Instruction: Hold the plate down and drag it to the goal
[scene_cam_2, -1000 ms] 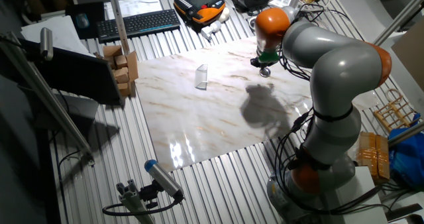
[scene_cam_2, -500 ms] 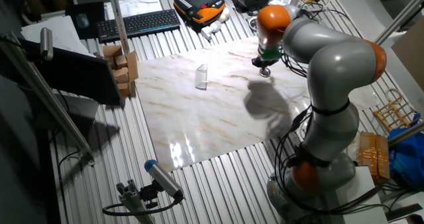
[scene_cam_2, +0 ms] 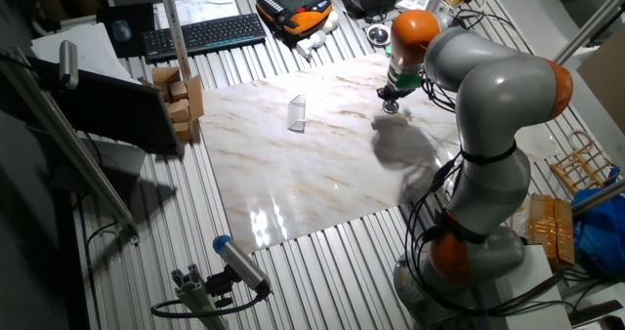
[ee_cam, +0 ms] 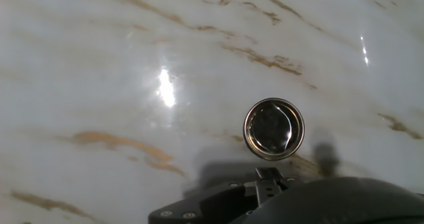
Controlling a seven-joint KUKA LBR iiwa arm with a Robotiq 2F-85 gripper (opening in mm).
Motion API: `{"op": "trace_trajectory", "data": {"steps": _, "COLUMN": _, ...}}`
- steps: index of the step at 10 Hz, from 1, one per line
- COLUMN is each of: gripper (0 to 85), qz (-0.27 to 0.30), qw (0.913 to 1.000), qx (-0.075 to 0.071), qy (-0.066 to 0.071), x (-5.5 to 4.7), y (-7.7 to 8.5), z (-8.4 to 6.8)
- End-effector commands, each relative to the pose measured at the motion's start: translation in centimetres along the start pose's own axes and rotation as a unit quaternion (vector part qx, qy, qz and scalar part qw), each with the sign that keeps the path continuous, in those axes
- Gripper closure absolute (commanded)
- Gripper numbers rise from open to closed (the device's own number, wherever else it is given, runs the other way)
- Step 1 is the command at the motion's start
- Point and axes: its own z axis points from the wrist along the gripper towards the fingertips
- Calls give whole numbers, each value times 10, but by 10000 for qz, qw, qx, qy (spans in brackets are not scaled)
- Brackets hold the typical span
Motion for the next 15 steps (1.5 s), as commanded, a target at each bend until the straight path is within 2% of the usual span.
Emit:
{"op": "trace_trajectory", "data": {"steps": 1, "gripper": 850, "qz": -13, "qw": 10000, "qx": 11, "qy": -15, "x": 0, "y": 0, "z": 3}}
{"op": "trace_trajectory", "data": {"steps": 4, "gripper": 850, "qz": -42, "qw": 9999, "qx": 84, "qy": -41, "x": -2, "y": -2, "z": 11}}
{"op": "trace_trajectory", "data": {"steps": 11, "gripper": 850, "qz": -108, "qw": 9999, "qx": -53, "qy": -28, "x": -8, "y": -15, "z": 35}}
{"op": "trace_trajectory", "data": {"steps": 15, "gripper": 850, "qz": -118, "qw": 9999, "qx": -23, "qy": 21, "x": -9, "y": -16, "z": 39}}
